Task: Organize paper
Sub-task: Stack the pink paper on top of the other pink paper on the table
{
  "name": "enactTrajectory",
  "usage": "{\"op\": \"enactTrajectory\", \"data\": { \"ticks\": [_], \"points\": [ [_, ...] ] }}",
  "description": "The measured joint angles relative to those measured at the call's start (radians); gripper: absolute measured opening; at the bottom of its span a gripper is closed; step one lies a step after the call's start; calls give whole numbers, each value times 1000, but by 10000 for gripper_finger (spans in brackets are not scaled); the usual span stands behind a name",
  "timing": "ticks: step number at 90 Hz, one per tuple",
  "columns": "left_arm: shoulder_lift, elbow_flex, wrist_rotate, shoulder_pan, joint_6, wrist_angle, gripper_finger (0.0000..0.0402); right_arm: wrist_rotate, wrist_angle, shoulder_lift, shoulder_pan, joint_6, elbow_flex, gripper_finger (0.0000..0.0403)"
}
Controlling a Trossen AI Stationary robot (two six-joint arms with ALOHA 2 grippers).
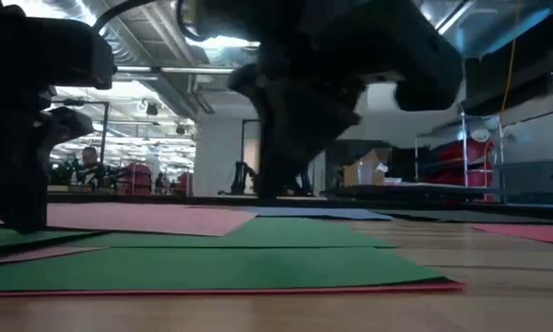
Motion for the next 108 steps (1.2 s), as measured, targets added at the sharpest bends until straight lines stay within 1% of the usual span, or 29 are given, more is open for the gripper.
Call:
{"op": "enactTrajectory", "data": {
  "ticks": [7, 15, 38, 47, 67, 83, 92, 108],
  "points": [
    [0, 0, 0, 0, -16, 4, 0, 1, -67, -4, -1, 26, 0, 0],
    [0, -1, 4, 0, -18, 30, 0, -8, -78, -4, -3, 44, -28, 0],
    [0, -1, 4, 1, -14, 108, 0, -70, 70, -15, 0, 124, -165, 0],
    [0, -1, 0, 8, -13, 126, 0, -95, 106, -15, 1, 150, -198, 0],
    [4, -1, -48, 56, -8, 187, 0, -106, 144, -13, 6, 161, -209, 0],
    [11, -1, 26, 90, 80, 285, 0, -113, 161, -11, 6, 156, -210, 0],
    [11, -1, 36, 96, 120, 269, 0, -112, 167, -11, 6, 154, -211, 0],
    [30, -10, 59, 110, 147, 271, 0, -116, 169, -11, 6, 154, -212, 0]
  ]
}}
